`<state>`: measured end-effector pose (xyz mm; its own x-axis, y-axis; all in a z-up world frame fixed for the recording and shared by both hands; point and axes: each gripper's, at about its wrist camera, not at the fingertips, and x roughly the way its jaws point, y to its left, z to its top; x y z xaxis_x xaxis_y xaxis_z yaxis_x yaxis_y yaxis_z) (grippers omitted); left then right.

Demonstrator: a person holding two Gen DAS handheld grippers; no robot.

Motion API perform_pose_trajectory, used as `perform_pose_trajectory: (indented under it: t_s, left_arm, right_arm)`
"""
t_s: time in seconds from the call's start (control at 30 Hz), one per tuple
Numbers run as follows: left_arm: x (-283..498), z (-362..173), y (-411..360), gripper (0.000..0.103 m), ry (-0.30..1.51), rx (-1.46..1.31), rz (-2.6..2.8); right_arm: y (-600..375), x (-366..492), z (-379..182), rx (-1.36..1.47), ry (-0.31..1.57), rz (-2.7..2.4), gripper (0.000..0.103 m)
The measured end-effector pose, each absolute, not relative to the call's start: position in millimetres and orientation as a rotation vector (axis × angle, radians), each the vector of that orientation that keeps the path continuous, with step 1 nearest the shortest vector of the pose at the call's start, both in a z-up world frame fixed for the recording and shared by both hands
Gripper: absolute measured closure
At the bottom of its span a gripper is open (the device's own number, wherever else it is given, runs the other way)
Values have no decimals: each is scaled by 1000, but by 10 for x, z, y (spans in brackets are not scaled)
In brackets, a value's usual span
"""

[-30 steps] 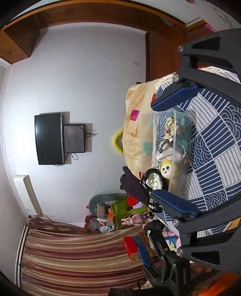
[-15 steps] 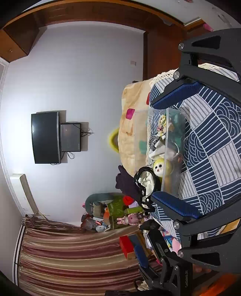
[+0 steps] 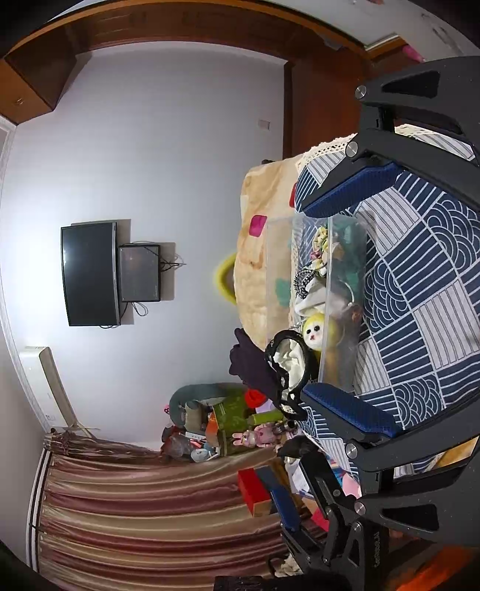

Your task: Organize soft objects

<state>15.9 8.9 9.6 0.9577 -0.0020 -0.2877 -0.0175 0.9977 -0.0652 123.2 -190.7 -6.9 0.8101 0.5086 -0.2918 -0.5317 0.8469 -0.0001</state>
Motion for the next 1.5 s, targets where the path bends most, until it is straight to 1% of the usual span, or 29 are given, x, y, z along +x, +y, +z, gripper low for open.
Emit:
perform_pose_trajectory:
  t_s: [1.1,1.5]
  left_arm:
    - [107,157,77,0,258,-73,-1]
    - [140,134,75,0,280,-84,-15]
  right_arm:
    - [-1941,1182,-25,-77,281,546,11]
    - [-1947,1171,-34,-76,287,543,11]
